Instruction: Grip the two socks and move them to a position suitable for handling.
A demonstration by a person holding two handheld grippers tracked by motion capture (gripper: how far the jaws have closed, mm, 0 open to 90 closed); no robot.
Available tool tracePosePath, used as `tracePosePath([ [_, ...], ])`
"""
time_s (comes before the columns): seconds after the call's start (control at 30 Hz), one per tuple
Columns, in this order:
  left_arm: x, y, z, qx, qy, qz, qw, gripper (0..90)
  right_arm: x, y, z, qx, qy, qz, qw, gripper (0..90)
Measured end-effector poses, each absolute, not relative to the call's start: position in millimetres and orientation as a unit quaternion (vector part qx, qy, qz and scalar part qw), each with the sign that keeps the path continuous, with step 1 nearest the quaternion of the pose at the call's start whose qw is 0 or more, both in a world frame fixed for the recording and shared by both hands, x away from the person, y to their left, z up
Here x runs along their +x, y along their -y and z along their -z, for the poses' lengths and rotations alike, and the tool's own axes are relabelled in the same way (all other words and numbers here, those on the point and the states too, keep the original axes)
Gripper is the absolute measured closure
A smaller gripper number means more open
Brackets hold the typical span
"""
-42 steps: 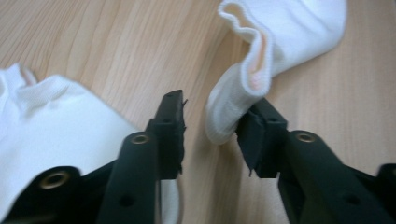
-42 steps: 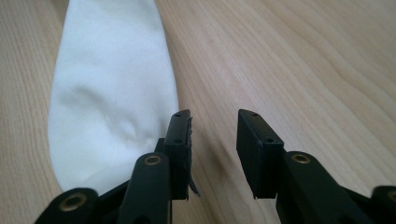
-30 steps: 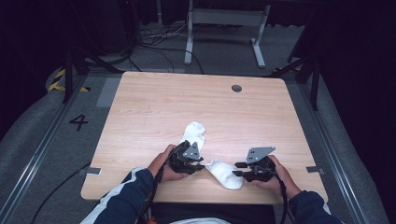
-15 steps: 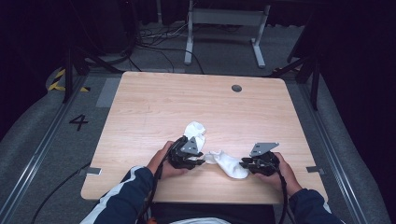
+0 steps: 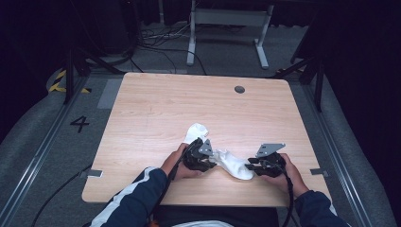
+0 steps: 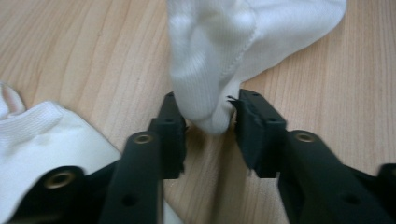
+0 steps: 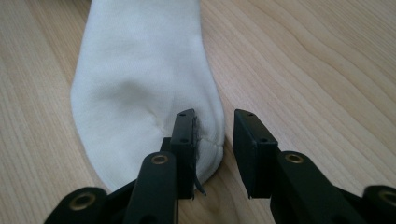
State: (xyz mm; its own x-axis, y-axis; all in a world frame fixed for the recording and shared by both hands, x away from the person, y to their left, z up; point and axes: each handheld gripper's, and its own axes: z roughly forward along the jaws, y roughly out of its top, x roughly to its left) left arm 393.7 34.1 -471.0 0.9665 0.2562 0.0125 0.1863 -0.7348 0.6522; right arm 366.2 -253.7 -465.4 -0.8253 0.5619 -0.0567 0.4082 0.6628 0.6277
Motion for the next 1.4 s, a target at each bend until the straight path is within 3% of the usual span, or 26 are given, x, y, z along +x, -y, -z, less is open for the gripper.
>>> tracePosePath([
  [0.13, 393, -39, 466, 0.925, -0.118, -0.049, 0.357, 82.3, 364, 259, 464, 0.273, -0.905, -0.302, 0.127, 63.5],
  [0.27, 391, -44, 459, 0.927, -0.109, -0.053, 0.356, 85.3, 362, 262, 460, 0.275, -0.901, -0.311, 0.124, 56.7],
  [0.43, 392, -49, 457, 0.922, -0.119, -0.047, 0.365, 85.6, 364, 256, 460, 0.269, -0.899, -0.319, 0.135, 57.1],
  [0.57, 394, -52, 456, 0.925, -0.123, -0.052, 0.356, 85.6, 369, 253, 466, 0.272, -0.901, -0.314, 0.123, 64.0],
  [0.67, 395, -55, 453, 0.923, -0.126, -0.056, 0.360, 86.7, 366, 250, 465, 0.260, -0.907, -0.312, 0.110, 77.7],
  [0.8, 397, -59, 449, 0.921, -0.127, -0.063, 0.362, 87.6, 362, 246, 464, 0.242, -0.911, -0.314, 0.113, 85.0],
  [1.4, 425, -101, 434, 0.905, -0.189, -0.093, 0.369, 88.1, 357, 196, 453, 0.196, -0.906, -0.361, 0.100, 85.2],
])
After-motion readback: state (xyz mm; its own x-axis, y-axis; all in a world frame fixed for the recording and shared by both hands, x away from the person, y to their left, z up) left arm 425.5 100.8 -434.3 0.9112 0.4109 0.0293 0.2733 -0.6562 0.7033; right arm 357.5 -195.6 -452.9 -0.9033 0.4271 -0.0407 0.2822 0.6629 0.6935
